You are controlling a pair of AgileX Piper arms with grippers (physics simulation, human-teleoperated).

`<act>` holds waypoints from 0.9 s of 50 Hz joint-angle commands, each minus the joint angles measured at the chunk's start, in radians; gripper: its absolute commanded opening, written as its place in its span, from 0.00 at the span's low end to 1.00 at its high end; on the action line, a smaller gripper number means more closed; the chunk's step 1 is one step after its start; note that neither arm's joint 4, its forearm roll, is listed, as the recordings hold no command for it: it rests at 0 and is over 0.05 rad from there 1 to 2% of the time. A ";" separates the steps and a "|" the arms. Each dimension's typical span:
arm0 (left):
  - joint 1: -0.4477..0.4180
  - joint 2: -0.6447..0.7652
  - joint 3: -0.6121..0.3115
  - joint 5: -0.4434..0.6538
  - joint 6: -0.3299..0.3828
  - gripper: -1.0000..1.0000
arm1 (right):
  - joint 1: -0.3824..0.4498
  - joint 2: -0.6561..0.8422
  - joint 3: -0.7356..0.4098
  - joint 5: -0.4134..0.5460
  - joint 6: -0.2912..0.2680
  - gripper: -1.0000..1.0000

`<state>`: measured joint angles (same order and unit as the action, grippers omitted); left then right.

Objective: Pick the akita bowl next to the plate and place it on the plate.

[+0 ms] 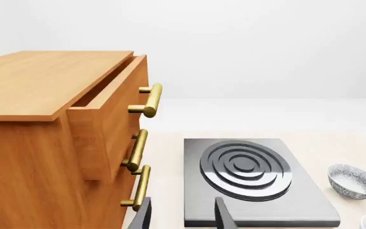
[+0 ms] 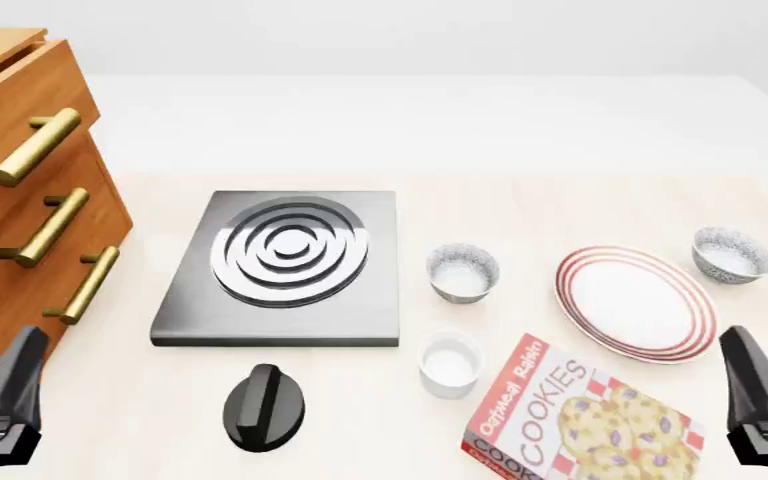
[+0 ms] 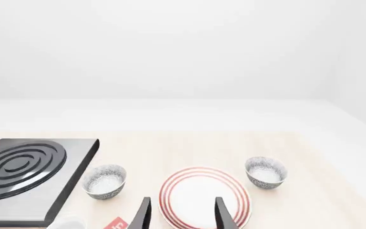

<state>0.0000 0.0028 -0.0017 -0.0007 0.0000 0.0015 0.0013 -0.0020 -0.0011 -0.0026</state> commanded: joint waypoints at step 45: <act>0.000 0.004 -0.003 -0.001 0.000 1.00 | 0.035 0.215 -0.116 -0.154 -0.008 1.00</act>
<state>0.0000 0.0073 -0.0042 -0.0017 0.0000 0.0268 0.1537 -0.1032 -0.1070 -0.0154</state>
